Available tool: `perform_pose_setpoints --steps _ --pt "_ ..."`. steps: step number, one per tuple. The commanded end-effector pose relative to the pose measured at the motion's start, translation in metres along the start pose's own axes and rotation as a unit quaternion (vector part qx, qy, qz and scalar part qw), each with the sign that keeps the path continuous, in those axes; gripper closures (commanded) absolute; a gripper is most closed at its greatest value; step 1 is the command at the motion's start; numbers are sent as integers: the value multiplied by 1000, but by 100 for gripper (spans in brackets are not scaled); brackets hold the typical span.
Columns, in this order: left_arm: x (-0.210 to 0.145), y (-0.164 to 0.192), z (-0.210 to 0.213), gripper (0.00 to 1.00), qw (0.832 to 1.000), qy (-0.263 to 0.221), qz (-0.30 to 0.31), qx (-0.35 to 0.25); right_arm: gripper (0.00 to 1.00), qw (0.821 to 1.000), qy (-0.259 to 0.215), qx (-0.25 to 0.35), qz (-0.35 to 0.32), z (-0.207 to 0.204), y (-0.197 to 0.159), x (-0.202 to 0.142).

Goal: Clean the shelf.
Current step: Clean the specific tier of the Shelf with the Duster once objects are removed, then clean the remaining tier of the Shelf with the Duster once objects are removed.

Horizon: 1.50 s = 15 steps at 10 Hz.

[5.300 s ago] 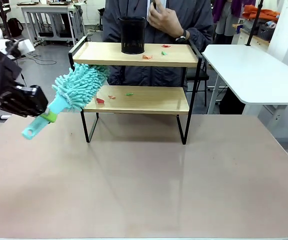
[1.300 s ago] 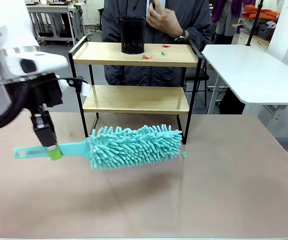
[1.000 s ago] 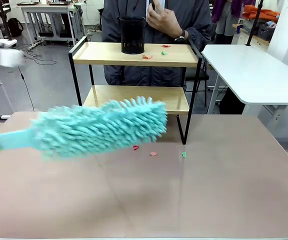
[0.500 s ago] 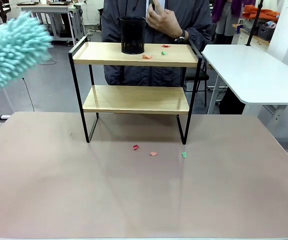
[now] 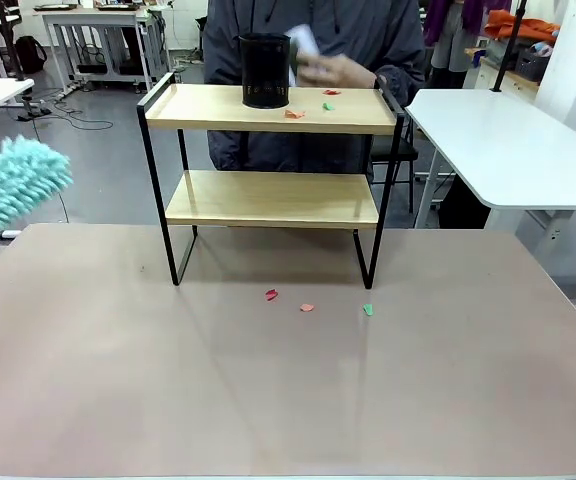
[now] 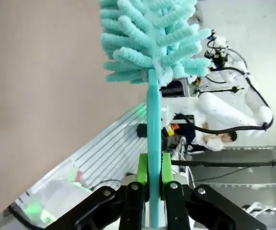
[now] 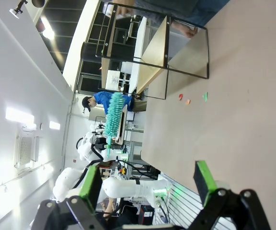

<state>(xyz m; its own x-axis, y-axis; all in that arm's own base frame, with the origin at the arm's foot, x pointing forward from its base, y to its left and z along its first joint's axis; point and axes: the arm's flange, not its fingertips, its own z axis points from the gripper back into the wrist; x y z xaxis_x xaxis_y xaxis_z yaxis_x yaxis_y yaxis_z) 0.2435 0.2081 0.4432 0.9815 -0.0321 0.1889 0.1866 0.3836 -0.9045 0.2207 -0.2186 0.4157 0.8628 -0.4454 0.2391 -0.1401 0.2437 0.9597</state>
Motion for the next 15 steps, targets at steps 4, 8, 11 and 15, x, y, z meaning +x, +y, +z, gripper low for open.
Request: perform_pose_setpoints --steps 4,8,11,15 --pt "-17 -13 9 88 999 -25 -44 6 0 1000 2 2 15 2 1 1" --pt "-17 -13 9 88 999 -25 -44 6 0 1000 2 2 15 2 1 1" --pt "-17 -13 9 88 999 -25 -44 6 0 1000 2 2 15 2 1 1" --pt "-17 -13 9 88 999 -25 -44 6 0 1000 2 2 15 2 1 1"
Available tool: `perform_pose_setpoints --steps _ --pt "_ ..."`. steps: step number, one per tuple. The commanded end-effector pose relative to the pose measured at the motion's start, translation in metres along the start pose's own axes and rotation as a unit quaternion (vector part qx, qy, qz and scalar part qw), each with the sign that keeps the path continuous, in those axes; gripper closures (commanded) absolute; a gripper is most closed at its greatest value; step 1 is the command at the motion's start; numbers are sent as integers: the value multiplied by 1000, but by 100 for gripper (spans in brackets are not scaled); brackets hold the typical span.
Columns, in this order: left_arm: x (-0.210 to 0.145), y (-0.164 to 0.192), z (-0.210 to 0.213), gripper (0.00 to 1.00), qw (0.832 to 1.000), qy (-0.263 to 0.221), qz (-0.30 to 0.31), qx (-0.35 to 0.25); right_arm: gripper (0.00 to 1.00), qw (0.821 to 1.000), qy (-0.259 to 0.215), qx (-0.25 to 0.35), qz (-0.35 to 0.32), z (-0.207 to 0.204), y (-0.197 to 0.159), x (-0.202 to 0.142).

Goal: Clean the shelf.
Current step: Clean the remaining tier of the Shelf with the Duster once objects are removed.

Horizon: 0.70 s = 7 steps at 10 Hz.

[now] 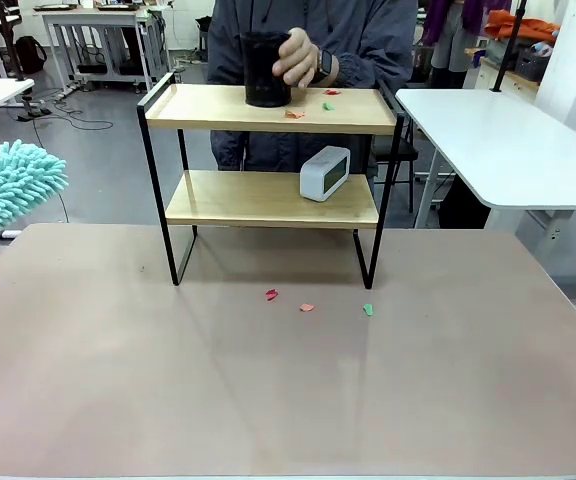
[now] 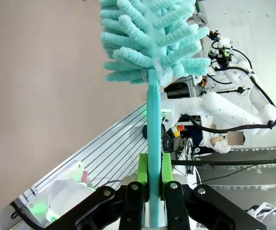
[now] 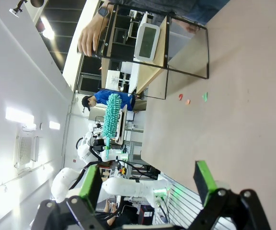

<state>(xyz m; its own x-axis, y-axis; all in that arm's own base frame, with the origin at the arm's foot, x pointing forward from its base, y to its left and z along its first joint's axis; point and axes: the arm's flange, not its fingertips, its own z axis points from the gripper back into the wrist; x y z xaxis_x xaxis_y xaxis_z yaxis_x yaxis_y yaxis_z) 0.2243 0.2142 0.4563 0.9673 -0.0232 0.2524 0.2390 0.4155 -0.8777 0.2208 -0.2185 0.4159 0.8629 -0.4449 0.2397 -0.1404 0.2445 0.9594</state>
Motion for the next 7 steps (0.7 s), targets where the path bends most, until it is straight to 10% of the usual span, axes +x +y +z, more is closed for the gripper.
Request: perform_pose_setpoints --steps 1,5,7 --pt "-1 0 -3 88 1000 -9 -15 -12 0 1000 2 2 14 2 1 1" --pt "0 0 0 88 1000 0 0 0 0 1000 2 2 14 2 1 1" --pt "0 -76 15 88 998 -56 8 8 0 1000 2 2 14 2 1 1"
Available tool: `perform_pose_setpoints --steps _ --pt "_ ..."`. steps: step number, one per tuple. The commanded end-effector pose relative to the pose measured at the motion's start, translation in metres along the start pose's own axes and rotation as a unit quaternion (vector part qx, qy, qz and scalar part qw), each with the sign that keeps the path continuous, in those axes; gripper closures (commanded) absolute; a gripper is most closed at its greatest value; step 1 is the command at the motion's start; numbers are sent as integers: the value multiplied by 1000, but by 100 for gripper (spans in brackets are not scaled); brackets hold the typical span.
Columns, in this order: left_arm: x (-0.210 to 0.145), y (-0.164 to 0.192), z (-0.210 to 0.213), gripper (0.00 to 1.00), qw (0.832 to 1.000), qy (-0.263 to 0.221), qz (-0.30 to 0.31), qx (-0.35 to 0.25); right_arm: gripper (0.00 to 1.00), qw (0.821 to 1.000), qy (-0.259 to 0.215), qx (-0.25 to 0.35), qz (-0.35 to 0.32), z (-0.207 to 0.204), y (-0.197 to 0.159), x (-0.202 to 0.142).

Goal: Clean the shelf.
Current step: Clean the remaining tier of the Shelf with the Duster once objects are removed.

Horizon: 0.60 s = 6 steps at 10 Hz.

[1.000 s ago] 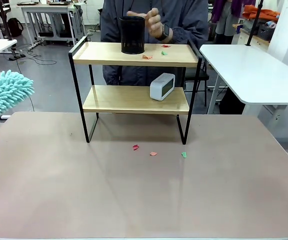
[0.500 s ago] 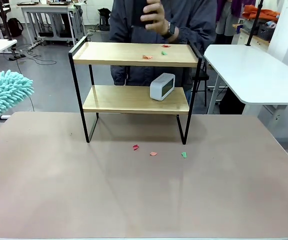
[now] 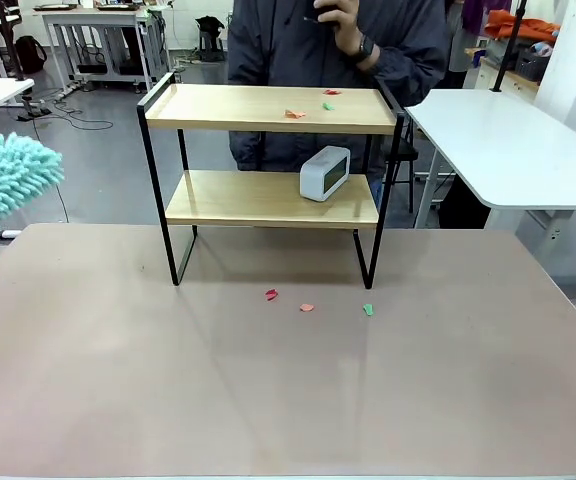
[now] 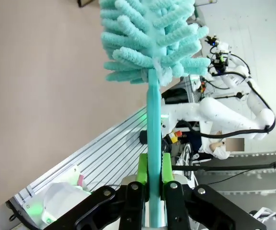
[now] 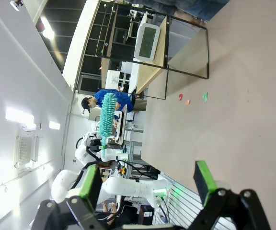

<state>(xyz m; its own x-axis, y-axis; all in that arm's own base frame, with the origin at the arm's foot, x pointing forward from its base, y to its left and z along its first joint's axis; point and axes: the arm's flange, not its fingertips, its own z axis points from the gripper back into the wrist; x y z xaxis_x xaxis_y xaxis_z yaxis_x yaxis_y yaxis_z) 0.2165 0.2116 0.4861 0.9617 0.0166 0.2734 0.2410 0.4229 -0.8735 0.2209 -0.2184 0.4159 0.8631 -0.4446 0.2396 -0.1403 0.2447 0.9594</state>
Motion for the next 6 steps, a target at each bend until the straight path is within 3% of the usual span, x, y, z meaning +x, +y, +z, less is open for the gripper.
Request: perform_pose_setpoints --steps 1,3,6 --pt "3 -94 10 88 999 -51 -6 8 0 1000 2 2 14 2 1 1" --pt "18 -182 -3 88 997 -36 -56 23 0 1000 2 2 14 2 1 1" --pt "66 -261 -59 88 996 34 -57 58 0 1000 2 2 14 2 1 1"
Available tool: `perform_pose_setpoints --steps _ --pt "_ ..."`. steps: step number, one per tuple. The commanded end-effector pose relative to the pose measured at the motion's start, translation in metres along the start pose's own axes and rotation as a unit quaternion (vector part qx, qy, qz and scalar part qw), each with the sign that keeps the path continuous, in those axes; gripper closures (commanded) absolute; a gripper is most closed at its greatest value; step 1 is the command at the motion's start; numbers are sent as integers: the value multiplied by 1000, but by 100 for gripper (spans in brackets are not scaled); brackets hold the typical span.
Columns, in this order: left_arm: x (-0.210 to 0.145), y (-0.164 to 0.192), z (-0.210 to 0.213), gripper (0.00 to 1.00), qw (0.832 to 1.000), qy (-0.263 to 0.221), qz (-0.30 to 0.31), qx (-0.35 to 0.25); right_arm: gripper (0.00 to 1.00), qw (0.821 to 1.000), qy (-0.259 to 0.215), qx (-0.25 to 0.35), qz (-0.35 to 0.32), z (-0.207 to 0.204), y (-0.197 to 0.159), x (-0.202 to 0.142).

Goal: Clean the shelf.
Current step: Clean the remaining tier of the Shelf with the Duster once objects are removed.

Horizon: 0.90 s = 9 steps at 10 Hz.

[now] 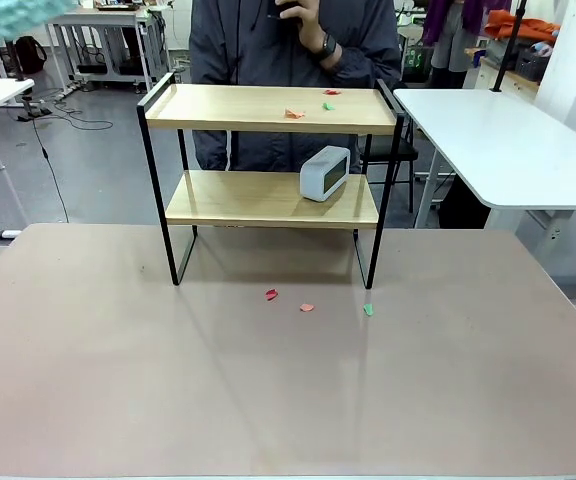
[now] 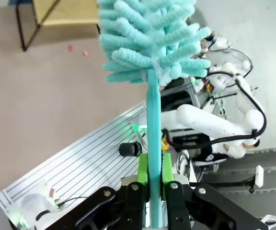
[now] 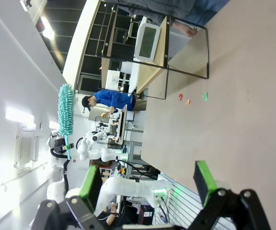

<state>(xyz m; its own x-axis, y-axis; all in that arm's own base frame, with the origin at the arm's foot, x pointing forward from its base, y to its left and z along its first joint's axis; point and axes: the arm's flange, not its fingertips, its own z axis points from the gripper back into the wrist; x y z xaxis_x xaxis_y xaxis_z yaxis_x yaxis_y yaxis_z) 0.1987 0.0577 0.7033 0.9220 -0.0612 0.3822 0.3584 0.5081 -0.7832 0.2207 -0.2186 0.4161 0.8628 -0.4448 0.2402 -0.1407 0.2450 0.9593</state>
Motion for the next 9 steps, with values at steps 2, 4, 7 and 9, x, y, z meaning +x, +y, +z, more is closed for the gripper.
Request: perform_pose_setpoints --steps 2,4,7,9 --pt "62 -36 -73 88 996 80 15 35 0 1000 2 2 14 2 0 1" --pt "44 -28 -60 88 998 57 4 28 0 1000 2 2 14 2 0 1" --pt "44 -28 -60 88 998 57 4 28 0 1000 2 2 14 2 0 1" --pt "65 -29 -84 88 997 72 1 23 0 1000 2 2 14 2 0 1"
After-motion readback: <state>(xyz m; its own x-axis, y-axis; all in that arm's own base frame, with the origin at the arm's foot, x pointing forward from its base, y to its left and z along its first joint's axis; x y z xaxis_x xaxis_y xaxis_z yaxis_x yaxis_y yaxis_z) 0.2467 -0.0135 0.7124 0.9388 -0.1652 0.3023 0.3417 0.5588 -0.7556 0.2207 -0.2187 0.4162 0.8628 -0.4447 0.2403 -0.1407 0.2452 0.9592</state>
